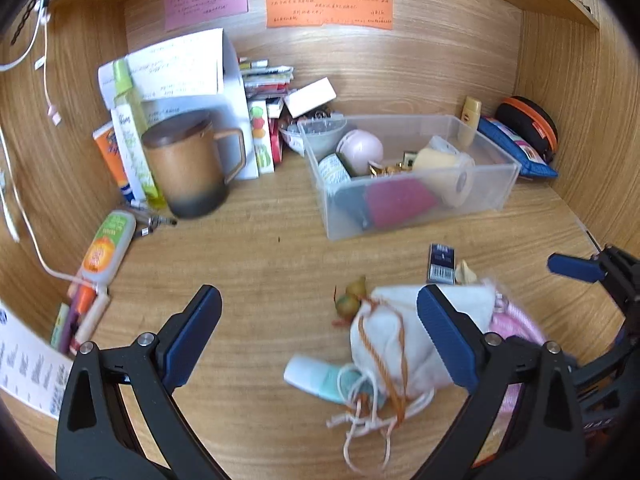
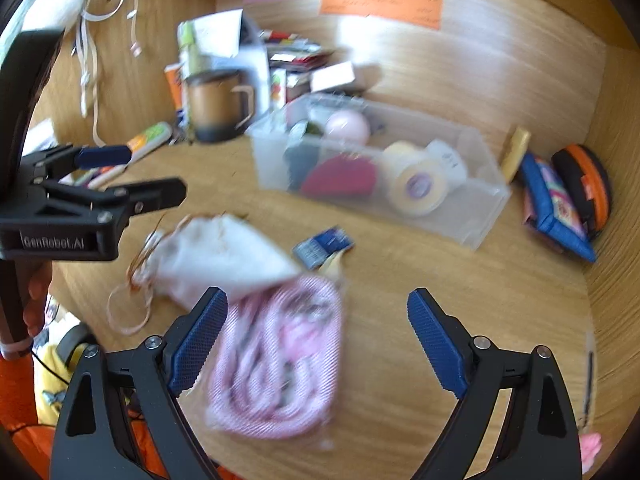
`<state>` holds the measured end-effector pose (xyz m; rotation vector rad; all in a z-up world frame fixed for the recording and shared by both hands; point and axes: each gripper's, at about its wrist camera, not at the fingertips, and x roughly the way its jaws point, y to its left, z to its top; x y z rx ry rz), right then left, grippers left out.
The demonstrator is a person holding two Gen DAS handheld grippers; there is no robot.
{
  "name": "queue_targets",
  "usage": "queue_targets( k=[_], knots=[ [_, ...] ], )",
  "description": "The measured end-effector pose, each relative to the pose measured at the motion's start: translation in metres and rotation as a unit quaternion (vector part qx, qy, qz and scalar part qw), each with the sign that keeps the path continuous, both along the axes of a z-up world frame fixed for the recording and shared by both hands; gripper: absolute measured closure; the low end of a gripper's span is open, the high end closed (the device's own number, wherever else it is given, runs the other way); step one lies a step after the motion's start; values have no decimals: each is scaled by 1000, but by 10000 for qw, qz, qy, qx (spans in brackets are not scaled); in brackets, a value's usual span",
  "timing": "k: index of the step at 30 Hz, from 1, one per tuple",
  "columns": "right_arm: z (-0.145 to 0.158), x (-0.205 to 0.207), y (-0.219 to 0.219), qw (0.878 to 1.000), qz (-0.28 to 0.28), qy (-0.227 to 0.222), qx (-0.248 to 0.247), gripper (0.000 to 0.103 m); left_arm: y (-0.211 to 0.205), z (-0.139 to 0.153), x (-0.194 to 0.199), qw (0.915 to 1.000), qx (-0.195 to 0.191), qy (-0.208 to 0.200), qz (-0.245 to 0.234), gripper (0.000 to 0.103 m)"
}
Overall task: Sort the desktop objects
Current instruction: 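Withdraw both tools from the box toward the rope bag and white pouch, then grasp the pink rope bag with the right tool, then grasp the white drawstring pouch with the left tool while the right tool holds the rope bag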
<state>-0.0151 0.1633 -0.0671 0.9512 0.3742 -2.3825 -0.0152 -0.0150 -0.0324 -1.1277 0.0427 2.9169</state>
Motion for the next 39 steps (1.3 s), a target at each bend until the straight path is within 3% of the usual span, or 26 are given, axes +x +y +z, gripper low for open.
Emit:
queue_targets(
  k=[10,16,18,21,27,31,34,39],
  knots=[
    [-40,0,-16,9980,158,-575,220,13,4,-16,17,9995,275,-148,-30,4],
    [-48,-2,-13,9984,74,-543,103,13,18,-20,17,9991,306,-201,-190,4],
    [-47,-2,-8,9986,60,-519,33,18,22,-20,15,9990,305,-211,-231,4],
    [-44,-2,0,9986,56,-521,-56,34,22,-18,14,9986,399,-225,-276,4],
    [-41,-10,21,9975,-147,-639,-266,38,23,-5,13,9978,547,-133,-364,4],
    [-38,-14,38,9967,-365,-648,-326,39,35,2,14,9956,711,-114,-601,4],
    [-38,-20,49,9959,-516,-655,-359,39,49,6,17,9900,945,-91,-1040,4],
    [-39,-28,65,9943,-721,-664,-410,39,72,-2,10,9855,948,-281,-1381,4]
  ],
)
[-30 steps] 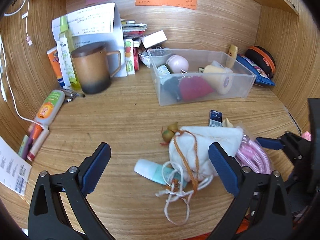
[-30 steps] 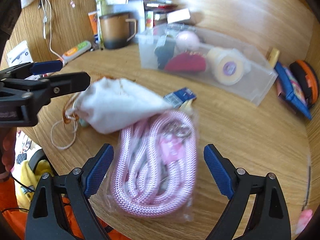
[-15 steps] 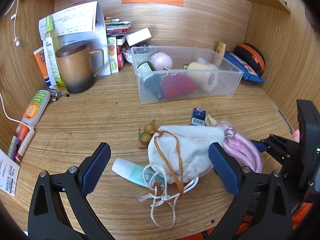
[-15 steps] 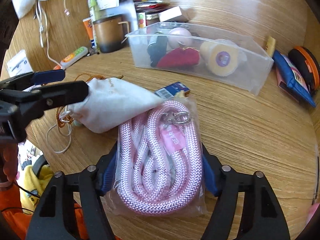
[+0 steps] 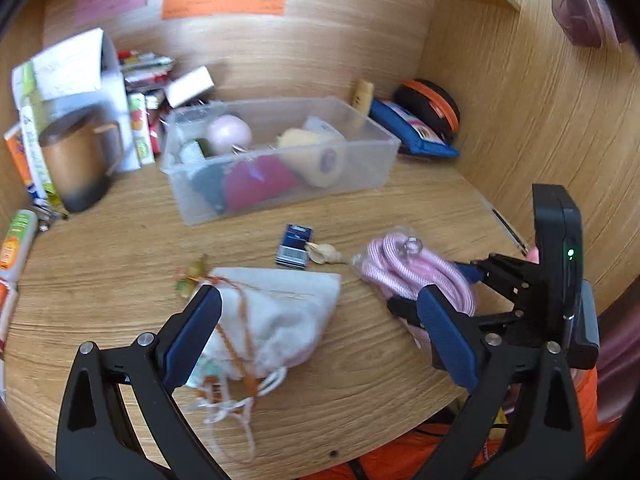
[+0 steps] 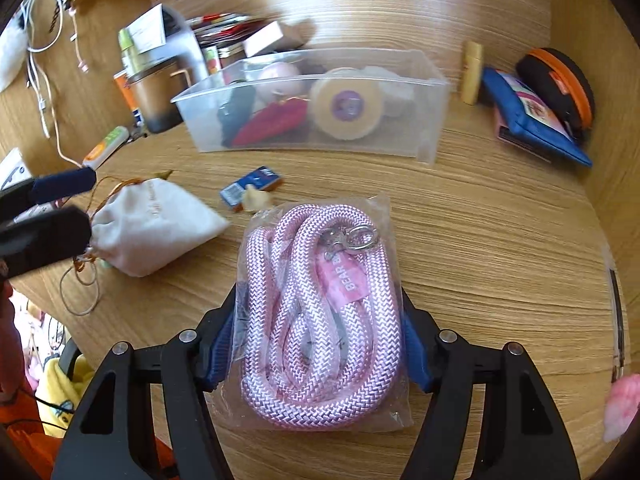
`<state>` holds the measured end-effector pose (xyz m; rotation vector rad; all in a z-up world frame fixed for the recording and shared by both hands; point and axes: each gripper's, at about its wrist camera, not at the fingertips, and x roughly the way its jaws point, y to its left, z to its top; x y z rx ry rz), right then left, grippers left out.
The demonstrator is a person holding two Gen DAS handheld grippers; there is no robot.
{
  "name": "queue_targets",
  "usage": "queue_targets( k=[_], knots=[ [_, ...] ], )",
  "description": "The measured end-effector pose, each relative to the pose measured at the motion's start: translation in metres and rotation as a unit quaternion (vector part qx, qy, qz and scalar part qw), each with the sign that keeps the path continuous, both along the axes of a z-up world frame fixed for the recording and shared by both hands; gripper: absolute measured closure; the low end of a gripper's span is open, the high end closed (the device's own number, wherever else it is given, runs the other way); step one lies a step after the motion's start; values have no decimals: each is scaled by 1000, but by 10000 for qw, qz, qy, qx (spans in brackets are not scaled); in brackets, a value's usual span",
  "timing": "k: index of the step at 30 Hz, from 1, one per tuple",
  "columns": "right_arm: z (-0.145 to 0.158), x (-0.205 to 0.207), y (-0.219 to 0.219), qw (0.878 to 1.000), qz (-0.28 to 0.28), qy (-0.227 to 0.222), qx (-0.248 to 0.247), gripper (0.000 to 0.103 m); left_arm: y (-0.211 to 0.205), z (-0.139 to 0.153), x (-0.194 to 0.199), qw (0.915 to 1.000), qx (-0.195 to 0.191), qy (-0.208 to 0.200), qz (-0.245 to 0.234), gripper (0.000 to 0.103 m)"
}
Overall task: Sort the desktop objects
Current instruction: 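Grasp the white drawstring pouch with the left tool while the right tool holds the rope bag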
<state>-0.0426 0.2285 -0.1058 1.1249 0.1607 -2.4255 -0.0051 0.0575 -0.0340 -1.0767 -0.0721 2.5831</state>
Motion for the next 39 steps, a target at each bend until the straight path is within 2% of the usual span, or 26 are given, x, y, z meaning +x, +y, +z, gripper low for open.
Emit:
queue_targets(
  k=[3,11,15,20,31,34,39],
  knots=[
    [-1,-3,8,9999,-99,-3,-24,39,0,-7,-7,9995,259,-199,-47,4],
    [-2,-3,14,9999,-127,23,-54,39,-21,-16,-13,9986,48,-286,443,4],
    [-2,-4,15,9999,-78,44,-58,38,-44,-20,-13,9957,-94,-348,849,4],
    [-2,-6,16,10000,-63,47,-59,38,-76,-26,-18,9907,-77,-434,1290,4],
    [-2,-7,13,10000,-67,57,-44,37,-106,-26,-16,9838,-197,-420,1733,3],
    [-2,-8,14,10000,-60,62,-34,37,-103,-17,-13,9854,-19,-366,1662,3],
    [-2,-9,14,10000,-42,70,-35,36,-65,4,0,9937,-103,-8,1115,3]
  ],
)
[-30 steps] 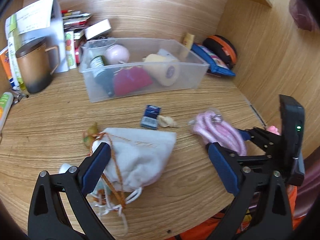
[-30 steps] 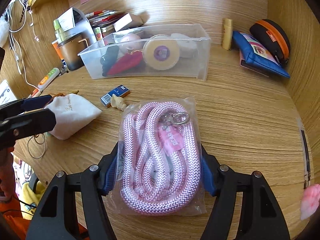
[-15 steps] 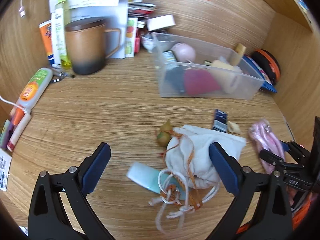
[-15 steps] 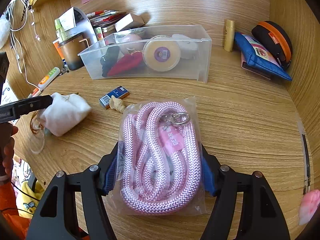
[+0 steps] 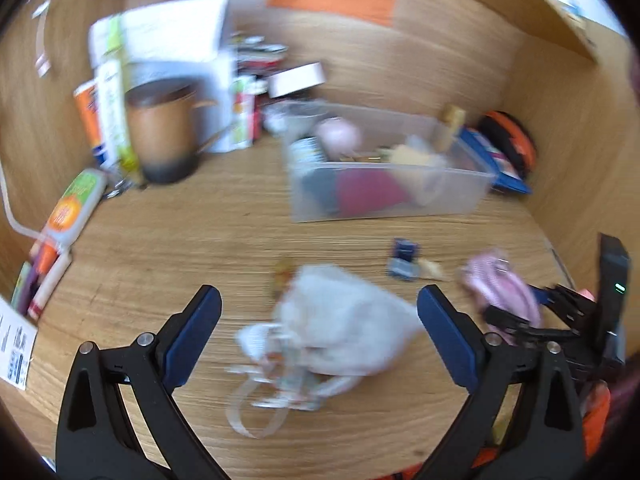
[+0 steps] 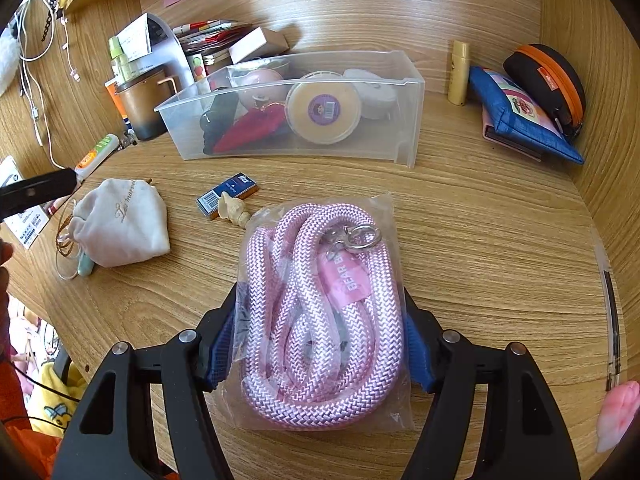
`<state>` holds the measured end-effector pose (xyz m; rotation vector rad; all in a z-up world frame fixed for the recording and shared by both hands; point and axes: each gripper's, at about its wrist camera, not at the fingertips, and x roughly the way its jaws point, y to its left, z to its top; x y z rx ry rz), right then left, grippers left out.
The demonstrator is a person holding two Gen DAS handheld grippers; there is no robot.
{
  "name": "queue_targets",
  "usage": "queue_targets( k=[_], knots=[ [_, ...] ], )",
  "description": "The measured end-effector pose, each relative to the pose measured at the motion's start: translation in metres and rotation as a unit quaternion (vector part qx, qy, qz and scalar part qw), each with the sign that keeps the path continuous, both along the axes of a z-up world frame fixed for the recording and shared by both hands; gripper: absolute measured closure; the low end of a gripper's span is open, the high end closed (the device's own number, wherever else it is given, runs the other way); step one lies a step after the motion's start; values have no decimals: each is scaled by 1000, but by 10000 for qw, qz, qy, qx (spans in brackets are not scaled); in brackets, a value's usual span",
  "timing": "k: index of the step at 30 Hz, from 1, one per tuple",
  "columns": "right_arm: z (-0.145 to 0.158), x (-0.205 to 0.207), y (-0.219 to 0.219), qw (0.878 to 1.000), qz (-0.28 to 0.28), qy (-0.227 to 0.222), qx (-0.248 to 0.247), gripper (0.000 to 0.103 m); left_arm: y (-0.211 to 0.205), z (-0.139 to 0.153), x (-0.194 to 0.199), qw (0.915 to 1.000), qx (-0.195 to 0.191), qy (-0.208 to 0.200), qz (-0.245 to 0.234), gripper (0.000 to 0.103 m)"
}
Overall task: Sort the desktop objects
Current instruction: 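Grasp the white drawstring pouch with the left tool while the right tool holds the rope bag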
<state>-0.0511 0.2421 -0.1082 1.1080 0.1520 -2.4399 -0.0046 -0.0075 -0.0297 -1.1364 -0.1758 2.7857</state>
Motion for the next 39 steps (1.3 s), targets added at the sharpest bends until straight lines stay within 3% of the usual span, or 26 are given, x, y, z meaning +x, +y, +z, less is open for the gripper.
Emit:
queue_targets(
  k=[7,11,20,27,28,32,36,39],
  knots=[
    [0,0,1,10000,31,5,-23,36,54,-9,2,9980,-246,-96,-574,3],
    [1,0,1,10000,68,16,-24,36,58,-26,-10,9970,-686,-230,-274,3],
    [1,1,2,9999,88,34,-43,36,41,-36,-20,9941,-1044,-272,120,3],
    [1,-3,4,9999,123,34,-70,38,32,-58,-31,9860,-1514,-540,444,2],
    [1,-4,5,9999,127,31,-83,39,28,-60,-32,9859,-1489,-587,495,2],
    [1,-8,8,9998,137,-3,-171,40,7,-67,-36,9931,-778,-774,405,3],
    [5,-12,12,9996,94,-19,-277,43,7,-63,-34,9942,-765,-672,348,18],
    [10,-12,14,9997,41,47,-242,44,5,-58,-34,9963,-512,-653,213,24]
  ],
)
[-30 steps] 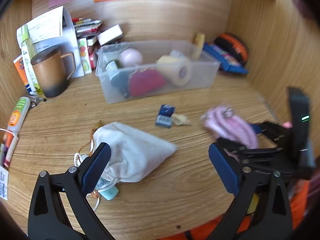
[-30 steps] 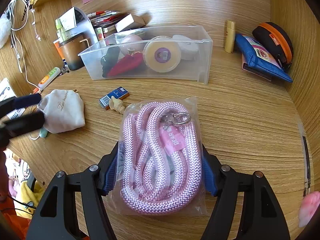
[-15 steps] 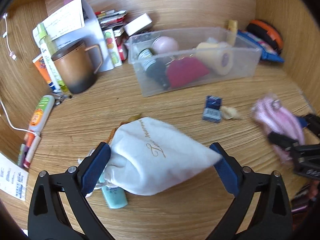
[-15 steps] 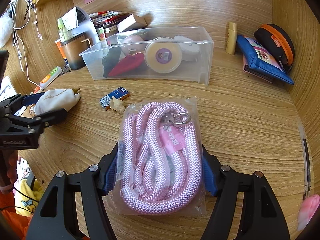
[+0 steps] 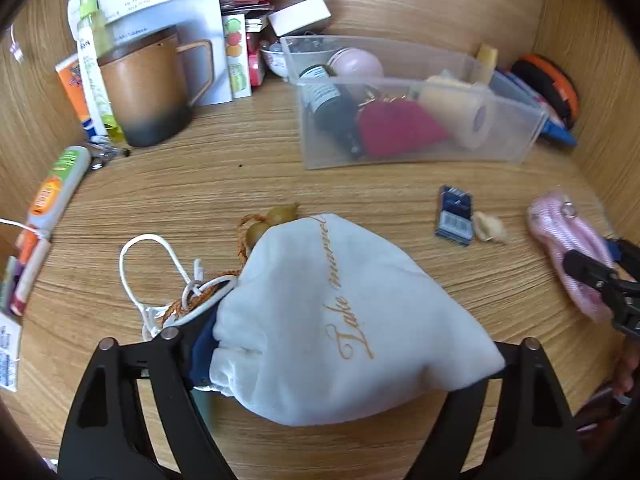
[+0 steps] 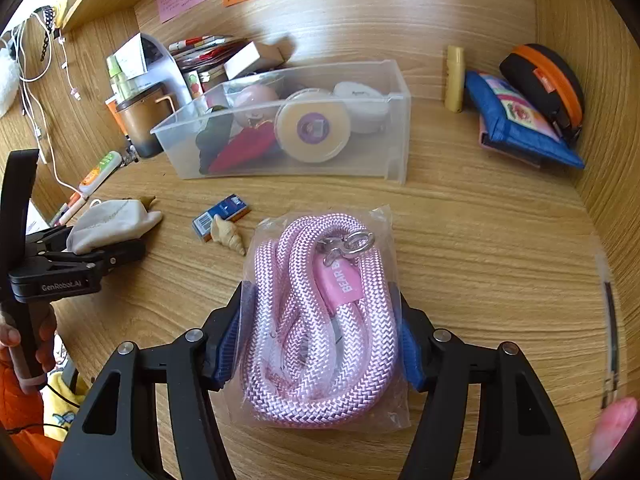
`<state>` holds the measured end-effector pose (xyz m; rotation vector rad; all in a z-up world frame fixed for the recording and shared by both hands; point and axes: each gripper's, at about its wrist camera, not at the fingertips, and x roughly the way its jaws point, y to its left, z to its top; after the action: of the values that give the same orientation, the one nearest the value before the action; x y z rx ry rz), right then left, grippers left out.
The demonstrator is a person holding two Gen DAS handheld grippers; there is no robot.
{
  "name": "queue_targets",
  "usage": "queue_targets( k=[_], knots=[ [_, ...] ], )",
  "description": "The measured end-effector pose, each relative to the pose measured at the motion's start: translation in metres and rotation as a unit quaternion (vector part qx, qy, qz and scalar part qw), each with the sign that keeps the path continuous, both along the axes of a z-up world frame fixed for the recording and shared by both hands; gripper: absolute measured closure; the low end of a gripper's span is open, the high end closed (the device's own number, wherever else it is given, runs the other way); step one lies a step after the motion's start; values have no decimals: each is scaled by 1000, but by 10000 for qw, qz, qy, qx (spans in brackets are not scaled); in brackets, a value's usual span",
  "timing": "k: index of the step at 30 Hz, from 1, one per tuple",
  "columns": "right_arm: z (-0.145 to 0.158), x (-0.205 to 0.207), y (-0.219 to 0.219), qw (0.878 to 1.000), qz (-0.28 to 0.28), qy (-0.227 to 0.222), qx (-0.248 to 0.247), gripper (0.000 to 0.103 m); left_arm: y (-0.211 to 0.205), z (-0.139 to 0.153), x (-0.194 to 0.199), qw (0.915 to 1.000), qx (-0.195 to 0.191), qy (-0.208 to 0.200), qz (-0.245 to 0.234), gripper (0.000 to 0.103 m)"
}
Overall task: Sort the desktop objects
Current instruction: 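Carry the white pouch and pink rope bag over the clear box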
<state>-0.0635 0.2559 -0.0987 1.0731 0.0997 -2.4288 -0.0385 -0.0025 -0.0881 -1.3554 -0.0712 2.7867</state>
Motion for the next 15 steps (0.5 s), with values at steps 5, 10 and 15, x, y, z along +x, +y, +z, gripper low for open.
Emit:
queue_targets(
  k=[5,10,15],
  knots=[
    [14,2,4,9998,-63,198,19,44,-4,5,-6,9993,365,16,-117,32],
    [30,3,8,9990,-139,407,77,44,-5,13,-13,9980,597,68,-196,35],
    [43,3,11,9980,-194,590,147,44,-2,20,-14,9973,661,201,-242,36]
  ],
)
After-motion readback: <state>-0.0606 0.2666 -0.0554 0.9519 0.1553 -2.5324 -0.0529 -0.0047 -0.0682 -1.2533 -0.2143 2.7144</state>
